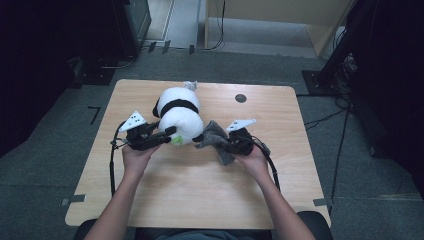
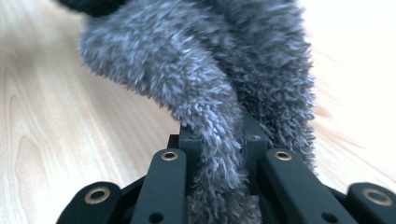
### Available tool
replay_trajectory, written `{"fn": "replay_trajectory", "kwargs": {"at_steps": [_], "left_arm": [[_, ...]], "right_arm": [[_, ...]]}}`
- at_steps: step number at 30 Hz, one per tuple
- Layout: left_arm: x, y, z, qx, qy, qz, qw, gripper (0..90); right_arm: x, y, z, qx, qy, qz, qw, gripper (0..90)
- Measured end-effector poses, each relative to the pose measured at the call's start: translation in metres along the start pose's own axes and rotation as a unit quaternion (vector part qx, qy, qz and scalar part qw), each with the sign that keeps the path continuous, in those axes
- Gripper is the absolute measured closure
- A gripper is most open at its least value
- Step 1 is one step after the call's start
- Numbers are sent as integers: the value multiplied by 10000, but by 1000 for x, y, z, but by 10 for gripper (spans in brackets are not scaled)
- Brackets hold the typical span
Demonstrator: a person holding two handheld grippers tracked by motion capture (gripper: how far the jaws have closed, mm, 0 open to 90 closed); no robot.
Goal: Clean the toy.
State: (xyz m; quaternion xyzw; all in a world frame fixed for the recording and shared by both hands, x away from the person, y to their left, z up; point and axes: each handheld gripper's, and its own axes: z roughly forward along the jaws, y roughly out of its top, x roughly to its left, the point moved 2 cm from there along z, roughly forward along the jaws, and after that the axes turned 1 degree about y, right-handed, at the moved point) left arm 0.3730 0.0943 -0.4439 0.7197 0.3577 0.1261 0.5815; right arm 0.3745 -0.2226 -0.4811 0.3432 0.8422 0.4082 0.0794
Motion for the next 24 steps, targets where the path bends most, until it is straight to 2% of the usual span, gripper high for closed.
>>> {"fn": "replay_trajectory", "kwargs": {"at_steps": [2, 3, 6, 9, 17, 21, 24], "left_arm": [[4, 0, 0, 37, 37, 51, 10000, 508], [4, 0, 0, 37, 37, 51, 10000, 508], [8, 0, 0, 94, 104, 213, 9997, 507], [12, 0, -1, 88, 122, 266, 9995, 507], [34, -2, -9, 97, 260, 100, 9996, 507], [40, -4, -13, 109, 330, 20, 9994, 506], [51, -6, -19, 66, 403, -81, 9991, 506]], "right_arm": [[-12, -3, -12, -168, -161, 180, 9996, 772], [-12, -3, -12, -168, -161, 180, 9996, 772], [-25, -8, -25, -239, -421, 290, 9984, 770], [-31, -10, -31, -296, -494, 407, 9975, 770], [-57, -25, -45, -391, -892, 773, 9922, 767], [-65, -29, -47, -361, -1019, 802, 9909, 764], [-79, -33, -48, -298, -1117, 903, 9892, 760]]}}
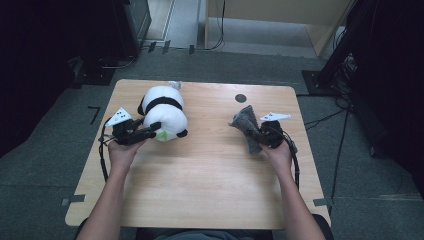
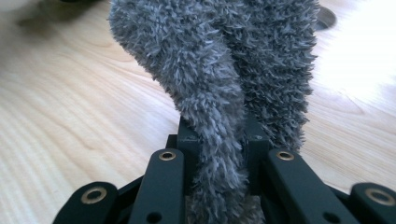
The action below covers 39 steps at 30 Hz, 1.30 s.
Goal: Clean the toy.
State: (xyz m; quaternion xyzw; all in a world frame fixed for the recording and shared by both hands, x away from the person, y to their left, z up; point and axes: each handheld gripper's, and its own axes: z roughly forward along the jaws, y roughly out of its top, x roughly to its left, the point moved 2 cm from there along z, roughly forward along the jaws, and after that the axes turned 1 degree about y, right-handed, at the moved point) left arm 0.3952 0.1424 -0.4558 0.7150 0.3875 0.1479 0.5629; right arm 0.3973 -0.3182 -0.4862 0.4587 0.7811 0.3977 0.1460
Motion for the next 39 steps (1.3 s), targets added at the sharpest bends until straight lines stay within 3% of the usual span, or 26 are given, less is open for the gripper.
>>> {"fn": "replay_trajectory", "kwargs": {"at_steps": [7, 9, 10, 17, 21, 22, 26, 28, 34, 39], "left_arm": [[17, -9, 0, 34, 132, -78, 9999, 502], [20, -12, 2, 122, 180, -40, 9998, 497], [23, -16, 6, 284, 229, 7, 9993, 492], [29, -23, 11, 451, 290, -52, 9985, 449], [30, -25, 13, 515, 318, -117, 9981, 339], [30, -25, 13, 520, 283, -96, 9982, 311], [29, -25, 14, 558, 281, -48, 9980, 252], [28, -25, 14, 597, 282, -12, 9978, 200], [24, -23, 13, 738, 374, 26, 9966, 164], [22, -22, 12, 803, 457, -5, 9957, 160]], "right_arm": [[-14, -9, 11, 121, -115, 264, 9995, 745], [-15, -10, 12, 157, -139, 264, 9994, 742], [-16, -11, 15, 196, -174, 280, 9993, 733], [-20, -15, 21, 271, -173, 331, 9989, 701], [-21, -16, 24, 298, -172, 305, 9989, 649], [-20, -16, 26, 292, -204, 293, 9989, 596], [-21, -17, 28, 311, -239, 248, 9989, 525], [-21, -16, 28, 291, -284, 242, 9989, 429], [-21, -13, 27, 358, -217, 254, 9988, 325], [-19, -8, 21, 238, -137, 322, 9991, 288]]}}
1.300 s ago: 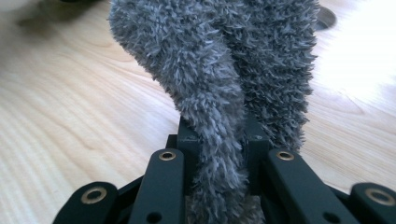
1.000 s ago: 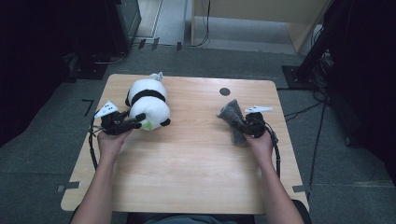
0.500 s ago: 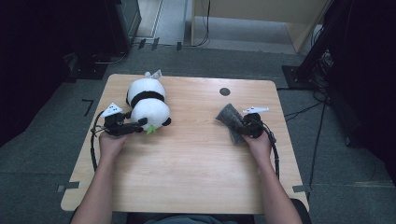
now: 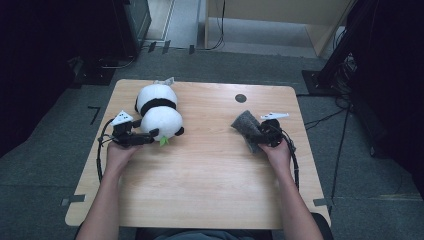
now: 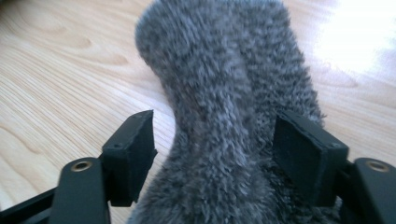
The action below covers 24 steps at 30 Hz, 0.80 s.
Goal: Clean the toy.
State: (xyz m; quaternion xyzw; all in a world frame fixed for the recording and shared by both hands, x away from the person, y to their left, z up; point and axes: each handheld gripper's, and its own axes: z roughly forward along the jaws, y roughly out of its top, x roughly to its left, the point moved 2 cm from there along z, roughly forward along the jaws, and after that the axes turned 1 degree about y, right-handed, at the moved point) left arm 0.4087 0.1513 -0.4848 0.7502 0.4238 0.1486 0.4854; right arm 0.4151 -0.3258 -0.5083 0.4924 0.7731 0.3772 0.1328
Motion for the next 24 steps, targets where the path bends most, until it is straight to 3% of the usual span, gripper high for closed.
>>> {"fn": "replay_trajectory", "kwargs": {"at_steps": [3, 8, 11, 16, 20, 21, 22, 24], "left_arm": [[-4, 1, -3, 123, 49, 26, 9999, 160], [-15, 6, -6, 88, 187, 335, 9992, 160], [-15, 9, -12, -127, -16, 202, 9997, 163], [-13, 14, -23, -338, -128, -78, 9993, 164], [-21, 18, -31, -330, -201, 155, 9991, 169], [-28, 20, -31, -256, -228, 345, 9988, 169], [-28, 20, -31, -256, -228, 345, 9988, 169], [-39, 22, -31, -235, -221, 580, 9978, 169]], "right_arm": [[3, 4, -9, -120, 18, -22, 9999, 274], [10, 9, -18, -274, 79, -54, 9996, 273], [15, 11, -22, -310, 159, -88, 9994, 273], [20, 12, -26, -318, 166, -164, 9992, 273], [27, 12, -33, -362, 233, -278, 9987, 273], [29, 11, -35, -369, 250, -286, 9986, 274], [29, 11, -35, -369, 250, -286, 9986, 274], [33, 8, -37, -363, 312, -326, 9983, 277]]}}
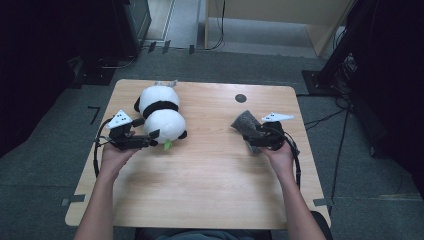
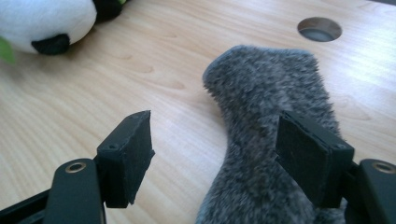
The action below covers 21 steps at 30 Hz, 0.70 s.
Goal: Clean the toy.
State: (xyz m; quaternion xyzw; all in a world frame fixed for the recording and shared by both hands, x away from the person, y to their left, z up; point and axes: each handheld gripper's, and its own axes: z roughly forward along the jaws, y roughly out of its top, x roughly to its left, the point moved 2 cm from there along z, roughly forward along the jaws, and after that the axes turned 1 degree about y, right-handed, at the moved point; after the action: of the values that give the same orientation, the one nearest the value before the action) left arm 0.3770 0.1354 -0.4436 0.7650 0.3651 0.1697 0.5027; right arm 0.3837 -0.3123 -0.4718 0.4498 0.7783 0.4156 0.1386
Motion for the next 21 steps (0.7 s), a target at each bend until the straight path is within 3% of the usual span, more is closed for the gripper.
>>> {"fn": "replay_trajectory", "kwargs": {"at_steps": [10, 16, 21], "left_arm": [[-24, 3, 11, 46, -337, 9, 9994, 169], [-42, 2, 23, 179, -492, 102, 9986, 169], [-57, -1, 32, 191, -726, -15, 9972, 168]], "right_arm": [[21, -2, -1, -5, 281, -200, 9994, 322], [44, -5, 10, 72, 400, -553, 9976, 343], [60, -8, 15, 203, 586, -762, 9952, 381]]}}
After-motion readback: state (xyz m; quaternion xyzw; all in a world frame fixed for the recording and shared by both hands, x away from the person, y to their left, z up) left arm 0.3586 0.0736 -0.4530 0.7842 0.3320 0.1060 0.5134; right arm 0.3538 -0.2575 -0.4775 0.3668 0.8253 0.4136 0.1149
